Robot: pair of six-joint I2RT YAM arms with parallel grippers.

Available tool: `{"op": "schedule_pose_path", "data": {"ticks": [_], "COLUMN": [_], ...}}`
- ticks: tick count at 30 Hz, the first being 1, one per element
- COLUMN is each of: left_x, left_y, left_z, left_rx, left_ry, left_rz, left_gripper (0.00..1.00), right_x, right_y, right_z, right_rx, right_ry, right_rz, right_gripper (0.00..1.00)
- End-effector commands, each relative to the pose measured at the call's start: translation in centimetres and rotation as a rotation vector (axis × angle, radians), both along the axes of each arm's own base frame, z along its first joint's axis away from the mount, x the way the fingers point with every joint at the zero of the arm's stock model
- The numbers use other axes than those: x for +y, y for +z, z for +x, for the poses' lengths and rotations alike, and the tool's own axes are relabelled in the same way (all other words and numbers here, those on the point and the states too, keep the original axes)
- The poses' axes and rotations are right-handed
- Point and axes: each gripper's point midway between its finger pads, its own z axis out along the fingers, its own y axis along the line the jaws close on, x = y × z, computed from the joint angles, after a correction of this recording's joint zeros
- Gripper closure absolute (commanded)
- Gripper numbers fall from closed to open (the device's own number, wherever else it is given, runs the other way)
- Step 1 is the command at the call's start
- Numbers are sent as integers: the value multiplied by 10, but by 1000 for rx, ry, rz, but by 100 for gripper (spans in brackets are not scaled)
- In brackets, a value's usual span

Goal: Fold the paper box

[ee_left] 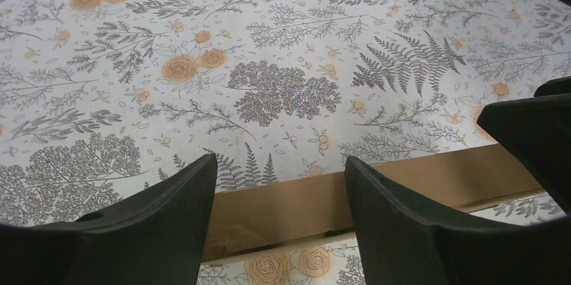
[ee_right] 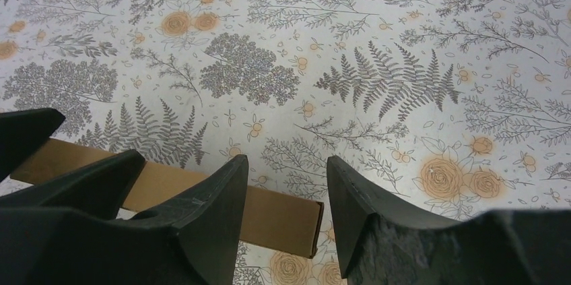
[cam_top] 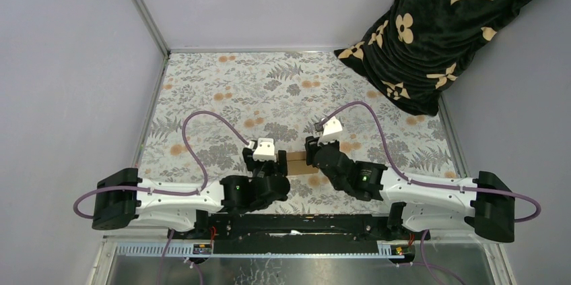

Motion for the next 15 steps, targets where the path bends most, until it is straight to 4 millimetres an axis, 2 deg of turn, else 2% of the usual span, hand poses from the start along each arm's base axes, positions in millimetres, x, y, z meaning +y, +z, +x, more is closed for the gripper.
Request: {"op": "schedule_pose_path", "data": {"ticks": [1, 10, 15], "left_x": [-8, -4, 2], "left_y": [23, 51, 64], "left_z": [9, 13, 11], "left_rx": [-37, -79, -84], "left_ry": [-6, -9, -19], "left_rz": [-18, -45, -78], "left_gripper": [23, 22, 22], "right_x": [-6, 0, 4], "right_y": [11, 13, 16], "right_z": [2, -4, -9], "right_rx": [-15, -25, -24], "right_ry": [-14, 54, 92], "right_rz": [23, 37, 50], "right_gripper": [46, 46, 51]}}
